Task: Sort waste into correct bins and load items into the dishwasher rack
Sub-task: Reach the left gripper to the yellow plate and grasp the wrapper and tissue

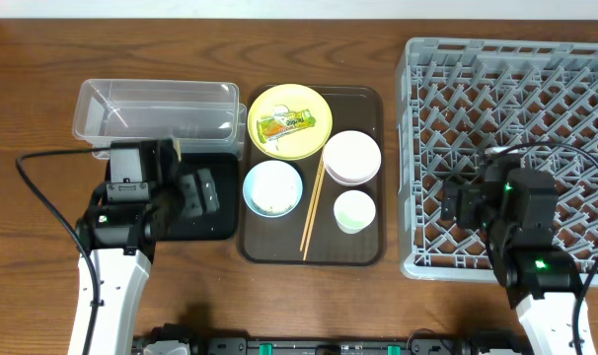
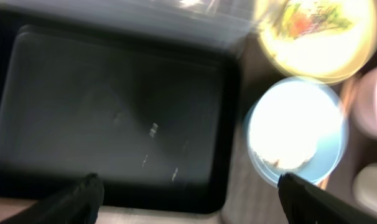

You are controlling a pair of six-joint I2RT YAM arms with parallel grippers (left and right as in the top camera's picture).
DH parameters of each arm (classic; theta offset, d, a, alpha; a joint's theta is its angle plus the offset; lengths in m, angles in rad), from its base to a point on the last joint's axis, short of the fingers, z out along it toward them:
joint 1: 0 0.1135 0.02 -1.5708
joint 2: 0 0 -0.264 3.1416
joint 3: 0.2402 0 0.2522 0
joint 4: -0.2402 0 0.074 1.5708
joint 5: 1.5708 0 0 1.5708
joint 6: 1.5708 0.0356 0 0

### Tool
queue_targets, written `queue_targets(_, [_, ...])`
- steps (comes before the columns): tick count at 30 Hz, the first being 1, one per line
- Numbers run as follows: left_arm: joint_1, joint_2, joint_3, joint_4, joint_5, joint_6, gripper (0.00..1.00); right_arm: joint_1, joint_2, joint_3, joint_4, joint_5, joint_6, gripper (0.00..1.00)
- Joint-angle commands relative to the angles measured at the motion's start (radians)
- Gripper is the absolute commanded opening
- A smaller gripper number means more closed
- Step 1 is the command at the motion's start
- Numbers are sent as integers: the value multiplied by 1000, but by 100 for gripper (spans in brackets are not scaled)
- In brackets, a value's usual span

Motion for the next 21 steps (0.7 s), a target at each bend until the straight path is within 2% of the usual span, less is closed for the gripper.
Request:
queue_targets(1, [-3,3,28,77,94,3,92,-10,13,21,2,-31,15,99])
queue_targets(6, [-58,82,88,195,93,79,91,-10,13,21,33,-31,15,99])
queue_targets(11, [-146,246,217,240,93,257,92,-10,13,21,32,-31,15,99])
queue_targets(15, [-211,374,280,325,81,356,91,-10,14,21,32,-31,15,99])
queue_targets(21, [-294,526,285,514,63,396,91,-10,14,21,32,-31,15,99])
